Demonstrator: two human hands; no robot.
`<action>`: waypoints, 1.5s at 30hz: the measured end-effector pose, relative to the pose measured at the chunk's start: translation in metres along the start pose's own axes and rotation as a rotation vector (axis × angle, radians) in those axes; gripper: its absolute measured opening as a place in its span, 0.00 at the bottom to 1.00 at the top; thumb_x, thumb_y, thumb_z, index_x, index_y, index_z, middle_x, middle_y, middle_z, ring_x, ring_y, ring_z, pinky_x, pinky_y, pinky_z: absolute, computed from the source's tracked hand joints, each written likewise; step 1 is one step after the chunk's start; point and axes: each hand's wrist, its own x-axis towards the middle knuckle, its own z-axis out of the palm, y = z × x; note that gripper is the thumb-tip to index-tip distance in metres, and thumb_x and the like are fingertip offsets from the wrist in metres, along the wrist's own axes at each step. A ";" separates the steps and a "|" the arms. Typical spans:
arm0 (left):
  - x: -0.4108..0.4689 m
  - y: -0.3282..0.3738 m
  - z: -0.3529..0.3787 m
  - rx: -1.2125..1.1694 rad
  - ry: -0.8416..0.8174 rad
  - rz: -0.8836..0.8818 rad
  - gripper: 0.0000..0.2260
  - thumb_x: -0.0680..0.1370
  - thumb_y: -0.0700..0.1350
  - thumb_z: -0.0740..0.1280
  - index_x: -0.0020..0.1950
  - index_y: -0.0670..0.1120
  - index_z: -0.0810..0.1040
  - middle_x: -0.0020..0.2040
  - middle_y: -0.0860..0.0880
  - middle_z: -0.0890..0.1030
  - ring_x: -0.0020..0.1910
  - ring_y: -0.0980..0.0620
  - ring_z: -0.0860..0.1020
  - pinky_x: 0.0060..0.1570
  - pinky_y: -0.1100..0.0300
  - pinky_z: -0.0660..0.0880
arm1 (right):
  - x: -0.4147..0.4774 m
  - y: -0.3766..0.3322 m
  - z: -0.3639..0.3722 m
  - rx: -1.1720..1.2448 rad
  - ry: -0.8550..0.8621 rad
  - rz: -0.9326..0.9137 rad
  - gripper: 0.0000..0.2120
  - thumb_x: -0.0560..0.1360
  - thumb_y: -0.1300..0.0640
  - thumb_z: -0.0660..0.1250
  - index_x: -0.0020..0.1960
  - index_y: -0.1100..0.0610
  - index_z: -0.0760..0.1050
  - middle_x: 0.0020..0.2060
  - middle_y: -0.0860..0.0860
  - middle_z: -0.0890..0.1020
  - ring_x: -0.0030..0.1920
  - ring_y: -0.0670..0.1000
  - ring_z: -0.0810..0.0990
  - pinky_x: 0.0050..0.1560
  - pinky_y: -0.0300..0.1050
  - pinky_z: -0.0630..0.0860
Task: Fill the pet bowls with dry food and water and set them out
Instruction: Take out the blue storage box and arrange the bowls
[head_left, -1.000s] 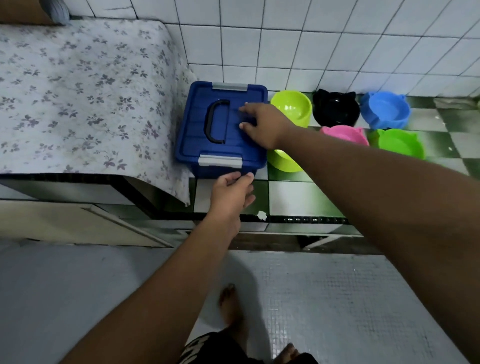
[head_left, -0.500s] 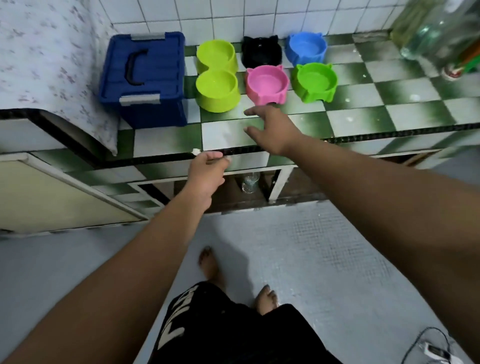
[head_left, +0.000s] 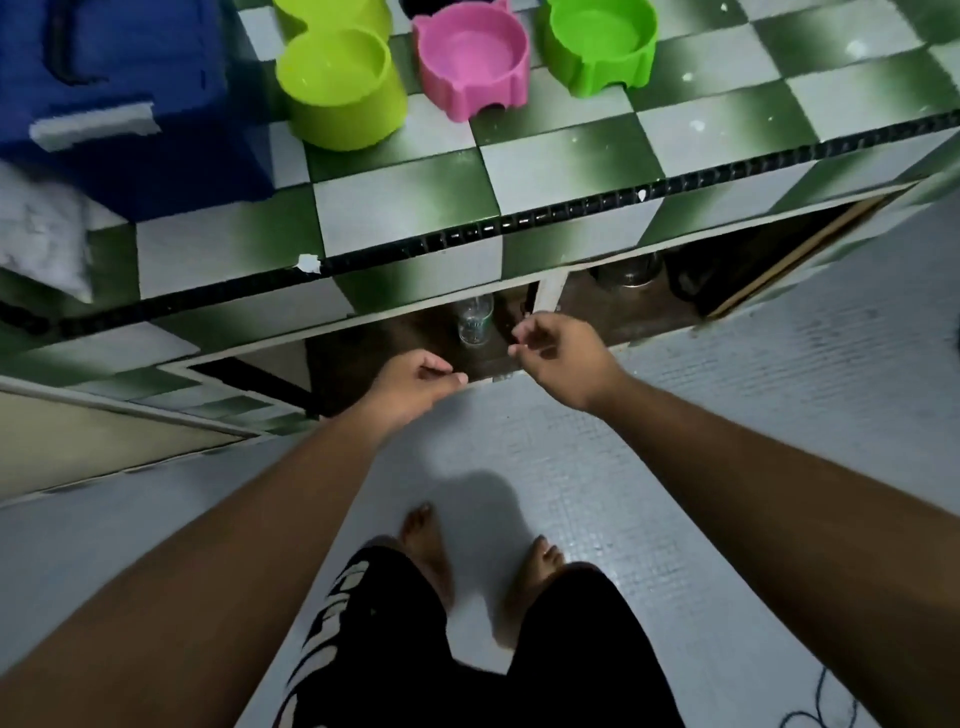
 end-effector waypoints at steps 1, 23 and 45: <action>0.021 -0.013 0.003 0.019 -0.008 -0.004 0.11 0.73 0.52 0.79 0.50 0.50 0.81 0.48 0.44 0.84 0.45 0.49 0.82 0.47 0.54 0.79 | 0.011 0.017 0.014 0.013 -0.029 0.025 0.10 0.75 0.53 0.72 0.53 0.55 0.77 0.45 0.50 0.83 0.46 0.51 0.82 0.54 0.50 0.80; 0.436 -0.186 0.111 0.121 0.023 0.233 0.33 0.66 0.47 0.84 0.66 0.48 0.74 0.54 0.55 0.79 0.56 0.54 0.80 0.51 0.69 0.74 | 0.317 0.241 0.197 0.352 0.076 -0.070 0.48 0.61 0.50 0.83 0.73 0.55 0.62 0.60 0.48 0.79 0.59 0.48 0.80 0.63 0.50 0.78; 0.156 -0.092 0.099 0.095 -0.178 0.323 0.25 0.73 0.37 0.79 0.60 0.58 0.72 0.58 0.58 0.80 0.53 0.70 0.79 0.60 0.69 0.75 | 0.062 0.083 0.076 0.338 0.126 0.078 0.37 0.62 0.53 0.79 0.67 0.55 0.68 0.56 0.49 0.80 0.52 0.46 0.81 0.58 0.40 0.78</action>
